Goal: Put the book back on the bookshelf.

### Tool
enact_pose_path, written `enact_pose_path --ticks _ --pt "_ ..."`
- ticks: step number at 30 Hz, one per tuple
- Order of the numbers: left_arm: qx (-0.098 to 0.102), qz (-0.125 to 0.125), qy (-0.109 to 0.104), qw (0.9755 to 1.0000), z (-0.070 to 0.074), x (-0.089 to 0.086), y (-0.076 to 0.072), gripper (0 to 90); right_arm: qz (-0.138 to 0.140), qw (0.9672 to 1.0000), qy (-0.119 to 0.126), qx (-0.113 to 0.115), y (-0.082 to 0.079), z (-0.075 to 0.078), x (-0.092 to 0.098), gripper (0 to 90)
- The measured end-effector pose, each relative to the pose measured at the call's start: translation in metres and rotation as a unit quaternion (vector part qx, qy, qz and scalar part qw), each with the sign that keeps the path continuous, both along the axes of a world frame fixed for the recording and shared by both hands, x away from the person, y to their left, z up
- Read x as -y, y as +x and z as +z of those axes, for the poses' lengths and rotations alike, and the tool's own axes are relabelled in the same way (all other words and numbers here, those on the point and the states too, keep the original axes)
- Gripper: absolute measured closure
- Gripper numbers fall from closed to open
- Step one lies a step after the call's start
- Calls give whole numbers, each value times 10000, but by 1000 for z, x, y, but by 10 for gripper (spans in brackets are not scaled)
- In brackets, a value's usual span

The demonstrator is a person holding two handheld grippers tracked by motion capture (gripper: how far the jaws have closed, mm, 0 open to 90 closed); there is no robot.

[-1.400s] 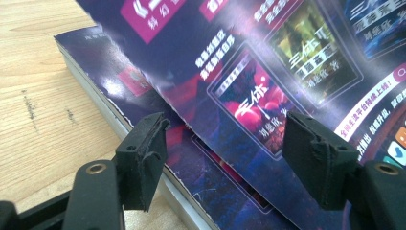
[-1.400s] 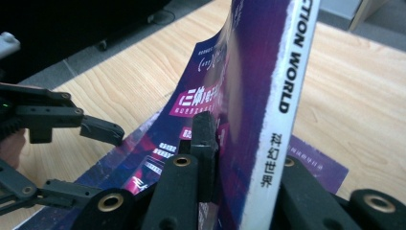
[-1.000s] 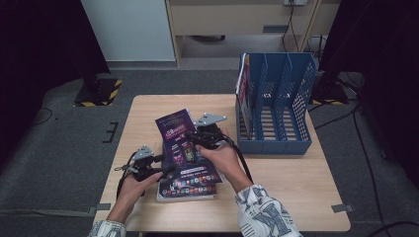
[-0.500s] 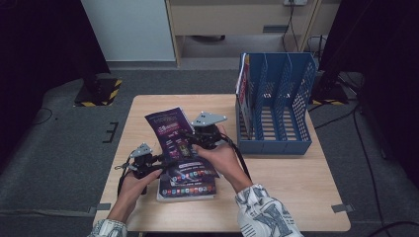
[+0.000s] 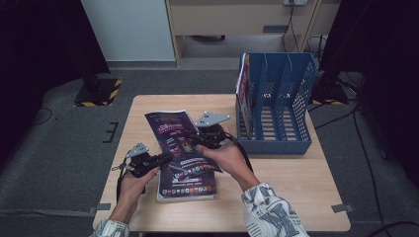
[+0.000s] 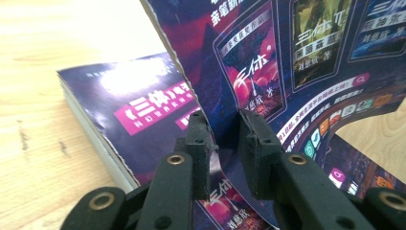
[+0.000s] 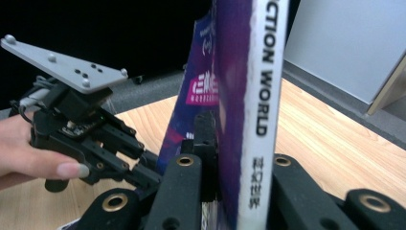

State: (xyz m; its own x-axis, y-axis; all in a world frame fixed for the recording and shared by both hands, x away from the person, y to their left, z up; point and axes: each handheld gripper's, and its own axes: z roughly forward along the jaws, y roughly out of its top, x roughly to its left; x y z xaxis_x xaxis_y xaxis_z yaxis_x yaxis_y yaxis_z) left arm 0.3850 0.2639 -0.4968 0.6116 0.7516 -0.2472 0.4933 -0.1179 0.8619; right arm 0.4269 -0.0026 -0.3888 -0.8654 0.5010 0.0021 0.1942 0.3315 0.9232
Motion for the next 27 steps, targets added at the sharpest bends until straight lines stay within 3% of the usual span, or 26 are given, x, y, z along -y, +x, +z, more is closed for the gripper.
enact_pose_path --ticks 5,7,18,27 --pt "258 182 25 9995 9 -6 -4 767 -28 10000 28 40 0 1 3 818" --pt "374 253 194 9988 13 -6 -6 767 -9 10000 32 25 1 0 4 814" --pt "429 205 210 9986 15 -6 -7 773 123 9999 -17 41 3 15 0 728" --pt "543 177 191 9982 17 -6 -8 777 440 9987 243 98 9 35 -4 622"
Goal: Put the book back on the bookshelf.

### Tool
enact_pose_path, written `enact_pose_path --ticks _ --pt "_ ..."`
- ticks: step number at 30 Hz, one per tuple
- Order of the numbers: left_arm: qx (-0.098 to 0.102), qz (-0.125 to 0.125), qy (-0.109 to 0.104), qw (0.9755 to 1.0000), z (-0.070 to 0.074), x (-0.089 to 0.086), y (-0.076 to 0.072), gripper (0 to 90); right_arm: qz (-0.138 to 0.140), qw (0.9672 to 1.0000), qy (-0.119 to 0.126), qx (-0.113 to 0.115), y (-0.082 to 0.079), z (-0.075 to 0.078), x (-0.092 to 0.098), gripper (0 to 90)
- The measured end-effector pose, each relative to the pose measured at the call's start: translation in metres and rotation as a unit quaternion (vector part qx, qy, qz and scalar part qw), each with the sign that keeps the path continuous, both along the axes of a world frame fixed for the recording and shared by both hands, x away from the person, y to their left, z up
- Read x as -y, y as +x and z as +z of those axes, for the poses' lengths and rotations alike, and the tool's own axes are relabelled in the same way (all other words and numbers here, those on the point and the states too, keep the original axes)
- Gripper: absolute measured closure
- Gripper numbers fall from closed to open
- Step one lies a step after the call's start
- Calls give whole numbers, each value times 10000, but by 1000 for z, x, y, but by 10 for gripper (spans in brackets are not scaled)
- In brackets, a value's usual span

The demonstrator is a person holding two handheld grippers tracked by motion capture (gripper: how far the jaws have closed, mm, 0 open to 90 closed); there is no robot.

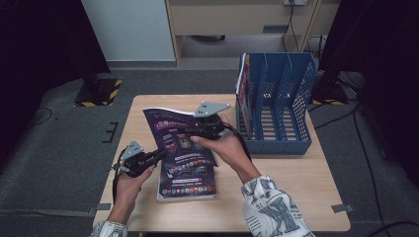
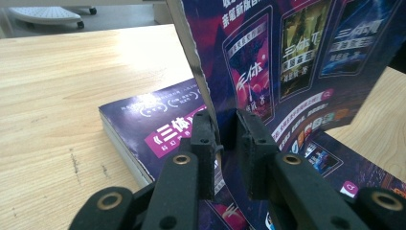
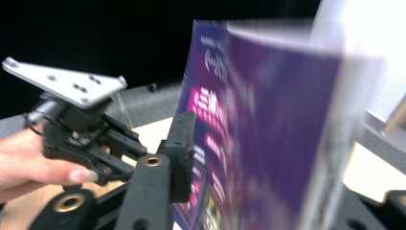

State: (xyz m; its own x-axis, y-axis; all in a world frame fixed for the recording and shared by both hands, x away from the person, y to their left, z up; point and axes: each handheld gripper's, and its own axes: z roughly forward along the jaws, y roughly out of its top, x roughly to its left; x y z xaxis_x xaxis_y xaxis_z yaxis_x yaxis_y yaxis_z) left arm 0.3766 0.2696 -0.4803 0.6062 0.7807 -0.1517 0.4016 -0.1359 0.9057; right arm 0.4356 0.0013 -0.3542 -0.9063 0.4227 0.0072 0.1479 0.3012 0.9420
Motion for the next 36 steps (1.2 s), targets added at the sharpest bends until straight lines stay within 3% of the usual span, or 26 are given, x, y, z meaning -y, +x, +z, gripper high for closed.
enact_pose_path --ticks 3,8,15,20,27,36 --pt "11 -3 2 10000 0 0 0 778 35 9999 141 -49 2 6 -1 647" --pt "0 -6 -1 10000 -1 0 0 778 23 9999 108 20 4 5 -3 738" --pt "41 -18 37 10000 0 0 -1 776 113 9998 42 -141 4 4 -7 765" --pt "0 9 -43 10000 -2 0 0 776 14 9997 194 -133 4 1 -7 786" --pt "-63 46 -71 9999 -3 -1 0 771 -25 9995 327 -27 4 -3 -7 796" --pt "-59 102 -107 9999 -4 -1 1 744 -182 9994 256 138 1 -1 -9 817"
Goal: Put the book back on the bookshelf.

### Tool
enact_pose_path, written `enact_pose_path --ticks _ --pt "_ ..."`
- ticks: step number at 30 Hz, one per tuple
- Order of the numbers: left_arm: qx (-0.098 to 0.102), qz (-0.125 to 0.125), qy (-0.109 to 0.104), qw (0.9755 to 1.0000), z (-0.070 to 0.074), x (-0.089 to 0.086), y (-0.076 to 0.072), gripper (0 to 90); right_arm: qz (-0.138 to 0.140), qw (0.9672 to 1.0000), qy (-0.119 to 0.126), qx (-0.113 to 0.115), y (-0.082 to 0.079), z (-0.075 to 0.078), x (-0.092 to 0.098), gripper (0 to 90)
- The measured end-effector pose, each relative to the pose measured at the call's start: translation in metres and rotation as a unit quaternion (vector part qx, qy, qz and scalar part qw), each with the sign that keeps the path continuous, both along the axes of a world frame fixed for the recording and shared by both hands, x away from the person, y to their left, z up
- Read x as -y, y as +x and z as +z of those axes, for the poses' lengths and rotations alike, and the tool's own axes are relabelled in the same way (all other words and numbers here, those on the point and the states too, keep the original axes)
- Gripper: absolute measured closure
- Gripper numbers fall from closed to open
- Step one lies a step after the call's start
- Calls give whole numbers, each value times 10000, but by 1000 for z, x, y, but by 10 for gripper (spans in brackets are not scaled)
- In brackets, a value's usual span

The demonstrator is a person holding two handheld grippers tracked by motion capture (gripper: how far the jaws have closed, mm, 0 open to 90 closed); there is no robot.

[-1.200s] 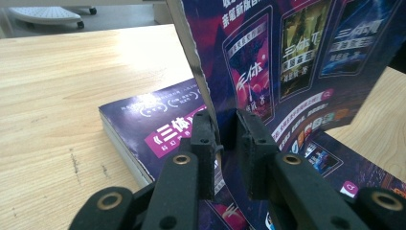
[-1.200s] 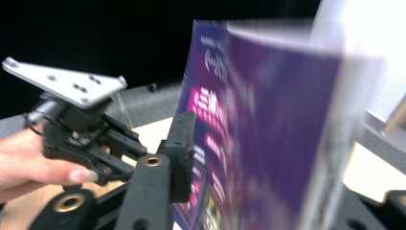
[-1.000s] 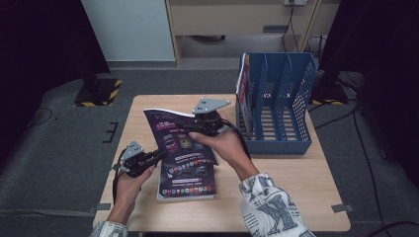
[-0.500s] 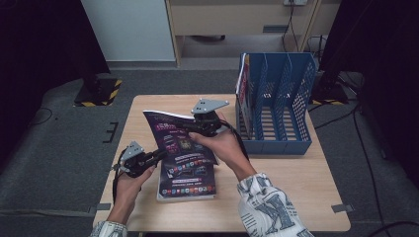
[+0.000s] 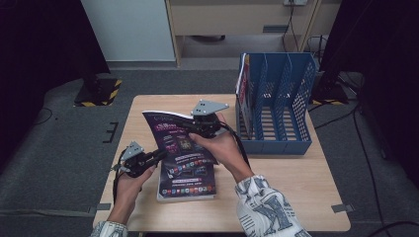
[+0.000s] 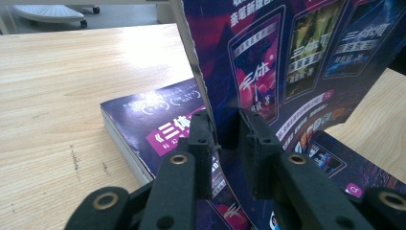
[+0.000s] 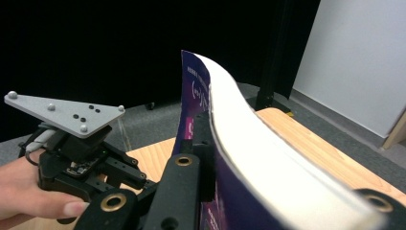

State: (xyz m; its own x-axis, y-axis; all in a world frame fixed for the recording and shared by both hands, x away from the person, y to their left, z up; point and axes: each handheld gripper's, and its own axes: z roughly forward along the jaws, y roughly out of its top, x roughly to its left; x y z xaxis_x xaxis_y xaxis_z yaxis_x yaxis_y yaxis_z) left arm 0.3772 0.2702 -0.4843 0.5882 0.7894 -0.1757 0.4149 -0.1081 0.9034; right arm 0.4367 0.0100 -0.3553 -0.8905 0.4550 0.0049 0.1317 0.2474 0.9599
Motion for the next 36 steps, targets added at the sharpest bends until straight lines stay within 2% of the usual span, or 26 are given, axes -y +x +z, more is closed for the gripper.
enact_pose_path --ticks 1,3,4,5,6,7,9,11,12,14,15,16,19,20,25,26,27,28,29,30,32,36 --pt "0 0 0 10000 0 0 0 738 0 10000 0 0 0 0 0 817" --pt "-3 -17 -136 9999 -1 -2 0 729 -45 10000 0 7 -1 2 1 820" --pt "-2 -13 -117 9999 -1 -3 0 709 -61 10000 15 24 -2 5 3 821" --pt "5 24 -70 10000 -1 -5 0 709 -61 10000 15 24 -2 5 3 821" --pt "-31 193 5 9998 -3 -9 1 629 -98 9999 78 43 -4 8 6 821" --pt "-31 193 5 9998 -3 -9 1 604 -98 9999 78 43 -4 8 6 821" --pt "-50 285 25 9996 -3 -15 2 599 -140 9997 159 73 -5 12 10 822" --pt "-78 444 286 9986 -5 -22 3 514 -240 9994 229 129 -6 16 16 822" --pt "-78 444 286 9986 -5 -22 3 472 -270 9992 246 132 -6 17 18 822" --pt "-189 573 513 9969 -8 -26 5 361 -329 9990 280 139 -6 19 21 822" --pt "-274 599 595 9961 -10 -29 6 361 -329 9990 280 139 -6 19 21 822" --pt "-346 630 671 9952 -12 -30 8 287 -410 9986 257 191 -5 20 24 821" --pt "-527 769 1089 9897 -17 -34 11 250 -493 9981 289 213 -4 20 27 821" --pt "-570 798 1157 9884 -19 -35 12 211 -579 9975 361 200 -3 21 31 822" --pt "-694 910 1163 9866 -23 -41 13 130 -675 9965 447 219 -2 24 35 823" --pt "-756 986 1201 9850 -25 -44 15 116 -708 9961 467 251 -3 26 36 822" --pt "-756 986 1201 9850 -25 -44 15 106 -708 9961 467 251 -3 26 36 822" --pt "-885 1012 1250 9830 -30 -47 17 93 -738 9957 483 273 -4 28 38 822" --pt "-885 1012 1250 9830 -30 -47 17 84 -758 9955 494 277 -5 29 39 822" --pt "-941 1023 1299 9817 -33 -48 18 82 -780 9953 503 265 -5 29 40 822" --pt "-1056 1124 1428 9777 -36 -51 20 79 -783 9953 503 264 -5 30 42 822" --pt "-1087 1149 1489 9761 -38 -51 22 78 -809 9948 560 279 -9 30 49 822"
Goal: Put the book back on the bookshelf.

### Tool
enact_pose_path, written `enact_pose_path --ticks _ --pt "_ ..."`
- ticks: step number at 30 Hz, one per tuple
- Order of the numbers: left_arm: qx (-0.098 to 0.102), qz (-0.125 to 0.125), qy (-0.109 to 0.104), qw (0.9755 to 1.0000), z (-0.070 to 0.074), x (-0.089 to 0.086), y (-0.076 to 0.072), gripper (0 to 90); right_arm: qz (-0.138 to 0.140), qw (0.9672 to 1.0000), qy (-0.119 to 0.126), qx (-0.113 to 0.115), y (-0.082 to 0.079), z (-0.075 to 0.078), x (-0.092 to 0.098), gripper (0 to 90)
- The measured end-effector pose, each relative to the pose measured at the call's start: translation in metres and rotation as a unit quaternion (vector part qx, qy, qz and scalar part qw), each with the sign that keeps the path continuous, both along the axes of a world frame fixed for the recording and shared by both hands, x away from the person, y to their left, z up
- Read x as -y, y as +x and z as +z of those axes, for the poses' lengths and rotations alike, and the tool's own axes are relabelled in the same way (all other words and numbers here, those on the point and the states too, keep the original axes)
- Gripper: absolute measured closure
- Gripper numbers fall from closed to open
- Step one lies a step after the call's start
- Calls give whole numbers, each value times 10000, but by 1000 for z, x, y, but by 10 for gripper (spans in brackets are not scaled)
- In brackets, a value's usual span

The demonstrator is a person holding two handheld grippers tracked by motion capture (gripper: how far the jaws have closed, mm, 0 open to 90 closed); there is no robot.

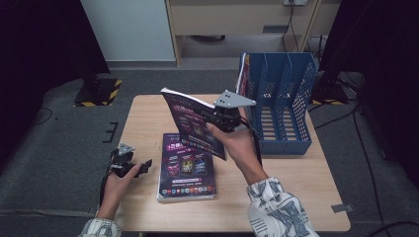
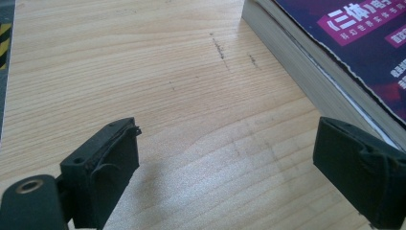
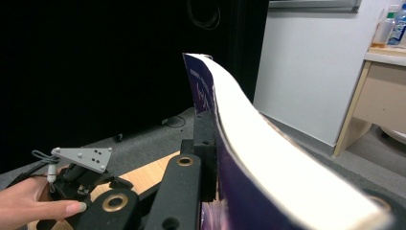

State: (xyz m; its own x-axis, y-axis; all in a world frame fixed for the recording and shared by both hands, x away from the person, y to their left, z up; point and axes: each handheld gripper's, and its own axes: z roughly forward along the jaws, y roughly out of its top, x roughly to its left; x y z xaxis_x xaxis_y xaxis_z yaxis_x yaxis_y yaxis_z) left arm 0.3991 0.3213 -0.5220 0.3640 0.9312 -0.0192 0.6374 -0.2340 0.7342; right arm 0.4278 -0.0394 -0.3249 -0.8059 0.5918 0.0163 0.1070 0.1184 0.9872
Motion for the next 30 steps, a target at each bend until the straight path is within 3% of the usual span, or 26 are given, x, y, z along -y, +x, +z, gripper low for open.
enact_pose_path --ticks 7,11,18,30 --pt "-9 -73 120 9999 -3 3 -1 72 -80 9999 67 -43 -8 -3 14 822" --pt "-23 63 188 9998 -6 1 1 72 -114 9999 68 -62 -12 -5 25 821" --pt "-124 -39 400 9991 -10 6 2 65 -161 9997 165 -121 -18 -11 44 821" --pt "-157 106 300 9994 -12 0 3 52 -352 9988 258 -207 -28 -19 79 821"
